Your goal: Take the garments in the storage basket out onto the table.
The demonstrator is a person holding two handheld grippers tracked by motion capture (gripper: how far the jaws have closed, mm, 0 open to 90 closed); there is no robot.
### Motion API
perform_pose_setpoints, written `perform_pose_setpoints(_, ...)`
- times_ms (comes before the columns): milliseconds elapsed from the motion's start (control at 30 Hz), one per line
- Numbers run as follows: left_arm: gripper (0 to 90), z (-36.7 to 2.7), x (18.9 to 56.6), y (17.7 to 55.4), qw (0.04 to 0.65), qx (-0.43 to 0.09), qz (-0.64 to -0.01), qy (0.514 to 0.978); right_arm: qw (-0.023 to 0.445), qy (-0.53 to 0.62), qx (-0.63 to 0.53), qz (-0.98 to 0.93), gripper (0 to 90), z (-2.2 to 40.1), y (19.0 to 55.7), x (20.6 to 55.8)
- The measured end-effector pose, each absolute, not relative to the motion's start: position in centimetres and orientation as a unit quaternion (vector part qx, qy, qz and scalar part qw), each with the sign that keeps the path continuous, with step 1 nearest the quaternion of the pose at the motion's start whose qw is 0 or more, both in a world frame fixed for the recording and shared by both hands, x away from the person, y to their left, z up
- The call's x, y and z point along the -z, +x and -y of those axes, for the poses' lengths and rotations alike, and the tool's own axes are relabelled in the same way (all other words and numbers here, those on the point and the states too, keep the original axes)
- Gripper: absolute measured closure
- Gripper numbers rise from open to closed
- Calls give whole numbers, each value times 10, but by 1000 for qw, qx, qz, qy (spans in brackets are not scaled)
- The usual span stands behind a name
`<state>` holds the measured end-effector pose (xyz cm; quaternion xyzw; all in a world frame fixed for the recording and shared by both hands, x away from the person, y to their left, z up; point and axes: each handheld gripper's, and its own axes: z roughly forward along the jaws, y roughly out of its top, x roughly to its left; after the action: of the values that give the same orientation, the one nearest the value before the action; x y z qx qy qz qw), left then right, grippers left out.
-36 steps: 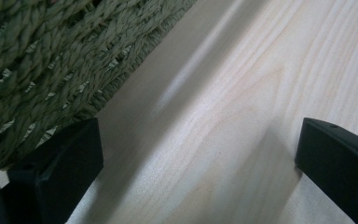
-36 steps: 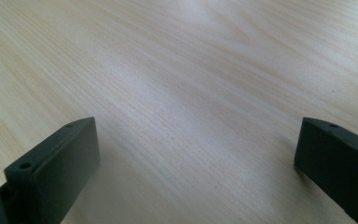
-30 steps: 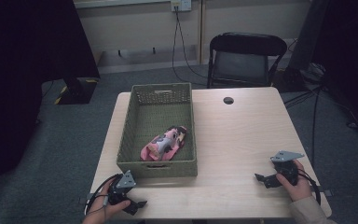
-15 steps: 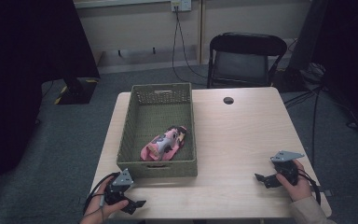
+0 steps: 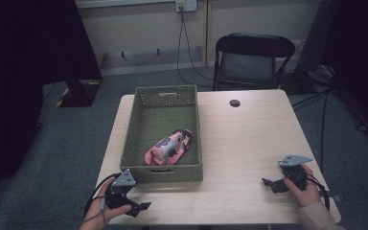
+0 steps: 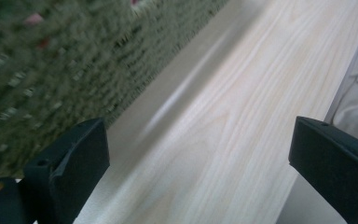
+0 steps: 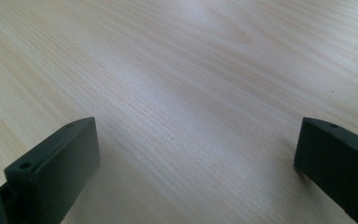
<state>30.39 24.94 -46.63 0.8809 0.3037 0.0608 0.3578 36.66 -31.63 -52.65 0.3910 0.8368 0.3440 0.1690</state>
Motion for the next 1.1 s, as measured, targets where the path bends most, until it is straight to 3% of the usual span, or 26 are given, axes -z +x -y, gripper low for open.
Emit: perform_pose_setpoints(1100,51,-239,393,321,380,-66,-317,866,169,391,-344,-837,0,316,366,527)
